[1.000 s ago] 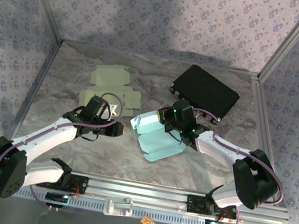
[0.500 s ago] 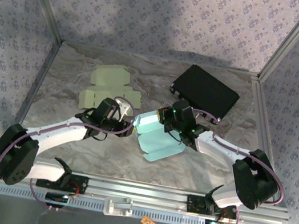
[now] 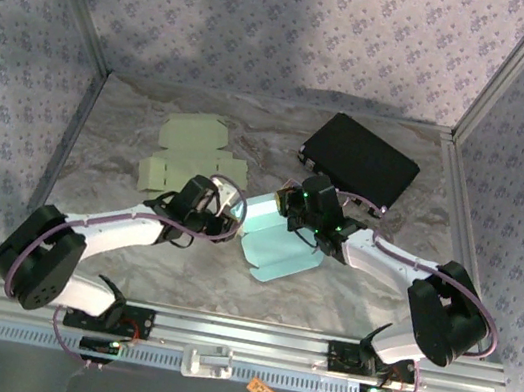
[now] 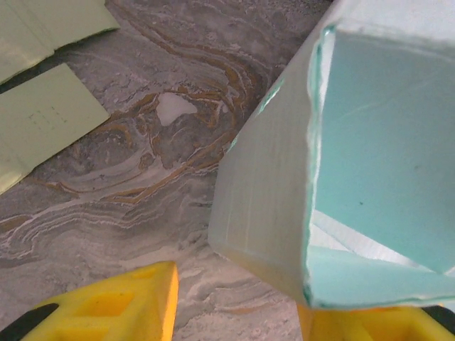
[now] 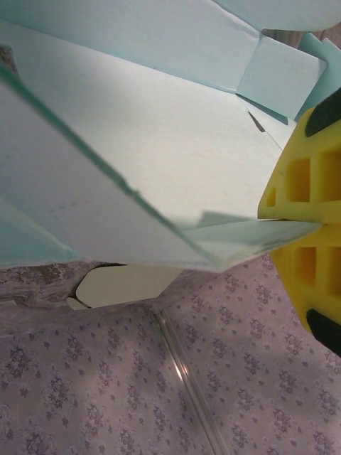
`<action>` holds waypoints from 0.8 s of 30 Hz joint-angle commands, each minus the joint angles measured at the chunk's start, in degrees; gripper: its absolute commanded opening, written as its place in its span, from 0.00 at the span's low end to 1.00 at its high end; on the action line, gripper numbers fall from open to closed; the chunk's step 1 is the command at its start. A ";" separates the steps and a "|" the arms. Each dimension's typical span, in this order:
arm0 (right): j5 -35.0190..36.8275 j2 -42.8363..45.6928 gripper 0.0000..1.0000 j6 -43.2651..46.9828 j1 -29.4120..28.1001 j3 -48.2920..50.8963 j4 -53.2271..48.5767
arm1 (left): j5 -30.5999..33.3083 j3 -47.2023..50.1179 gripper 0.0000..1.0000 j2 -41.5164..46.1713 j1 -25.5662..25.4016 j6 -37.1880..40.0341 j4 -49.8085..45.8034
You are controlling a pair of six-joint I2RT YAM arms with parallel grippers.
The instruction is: Fold the paper box
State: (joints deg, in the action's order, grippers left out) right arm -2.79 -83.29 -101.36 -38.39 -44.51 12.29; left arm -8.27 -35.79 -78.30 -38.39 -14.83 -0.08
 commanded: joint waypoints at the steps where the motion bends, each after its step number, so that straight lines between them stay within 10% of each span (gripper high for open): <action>1: -0.97 -1.70 0.00 -2.17 0.18 -0.47 -4.97 | 0.53 -1.68 0.46 -1.45 -0.46 2.33 2.86; 24: 2.61 -6.04 0.00 2.94 -0.54 4.20 11.65 | 0.43 -3.05 0.42 -4.48 -0.81 0.88 7.28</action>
State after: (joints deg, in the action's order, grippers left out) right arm -1.23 -87.88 -99.37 -38.39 -42.78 23.81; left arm -9.21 -36.42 -81.93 -38.79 -13.02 5.74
